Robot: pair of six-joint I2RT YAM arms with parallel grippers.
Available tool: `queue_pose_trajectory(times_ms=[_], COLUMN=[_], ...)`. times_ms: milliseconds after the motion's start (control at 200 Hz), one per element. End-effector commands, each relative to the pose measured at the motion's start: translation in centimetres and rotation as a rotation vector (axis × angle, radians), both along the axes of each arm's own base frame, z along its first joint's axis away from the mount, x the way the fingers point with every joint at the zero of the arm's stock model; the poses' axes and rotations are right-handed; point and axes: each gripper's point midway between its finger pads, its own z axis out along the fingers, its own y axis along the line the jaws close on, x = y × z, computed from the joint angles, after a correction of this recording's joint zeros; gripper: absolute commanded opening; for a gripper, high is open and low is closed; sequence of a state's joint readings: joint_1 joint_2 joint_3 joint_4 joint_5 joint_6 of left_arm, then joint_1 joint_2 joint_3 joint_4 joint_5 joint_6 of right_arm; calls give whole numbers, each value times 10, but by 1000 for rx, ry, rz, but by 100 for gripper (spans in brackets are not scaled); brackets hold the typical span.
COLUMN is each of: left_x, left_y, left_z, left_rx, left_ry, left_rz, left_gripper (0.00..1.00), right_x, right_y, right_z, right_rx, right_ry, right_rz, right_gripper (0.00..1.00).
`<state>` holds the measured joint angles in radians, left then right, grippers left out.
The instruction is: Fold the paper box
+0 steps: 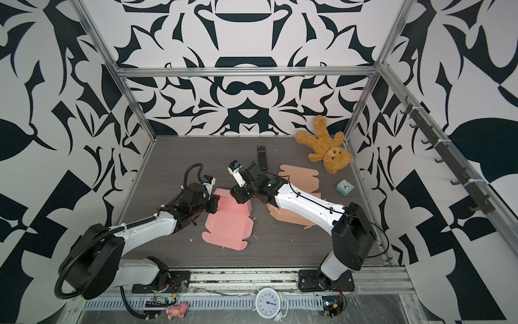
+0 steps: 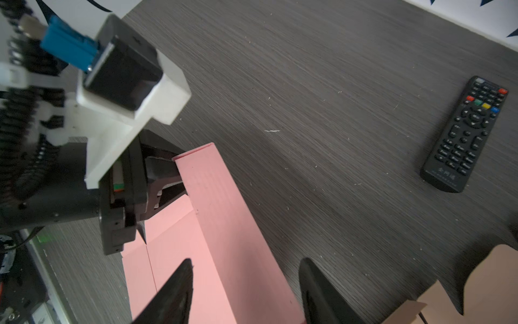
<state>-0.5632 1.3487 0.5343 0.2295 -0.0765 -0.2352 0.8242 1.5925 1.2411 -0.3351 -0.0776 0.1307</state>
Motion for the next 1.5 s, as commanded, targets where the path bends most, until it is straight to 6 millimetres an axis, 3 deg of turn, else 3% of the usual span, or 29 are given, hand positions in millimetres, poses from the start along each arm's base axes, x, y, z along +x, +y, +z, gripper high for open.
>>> queue_pose_trajectory(times_ms=[0, 315, 870, 1115, 1495], left_x=[16, 19, 22, 16, -6], left_y=[-10, -12, -4, -2, 5], left_z=[18, 3, -12, -12, -15], left_rx=[14, 37, 11, -6, -75], left_ry=[-109, -112, -69, -51, 32], left_rz=[-34, -51, 41, 51, 82], left_gripper=[15, 14, 18, 21, 31], right_x=[4, 7, 22, 22, 27], right_y=[9, 13, -4, 5, 19], right_z=[22, -11, -29, -23, -41], right_rx=[47, -6, -156, -173, -264], right_ry=[-35, 33, 22, 5, 11], right_rz=[39, 65, -7, 14, 34], right_gripper=[62, 62, 58, 58, 56])
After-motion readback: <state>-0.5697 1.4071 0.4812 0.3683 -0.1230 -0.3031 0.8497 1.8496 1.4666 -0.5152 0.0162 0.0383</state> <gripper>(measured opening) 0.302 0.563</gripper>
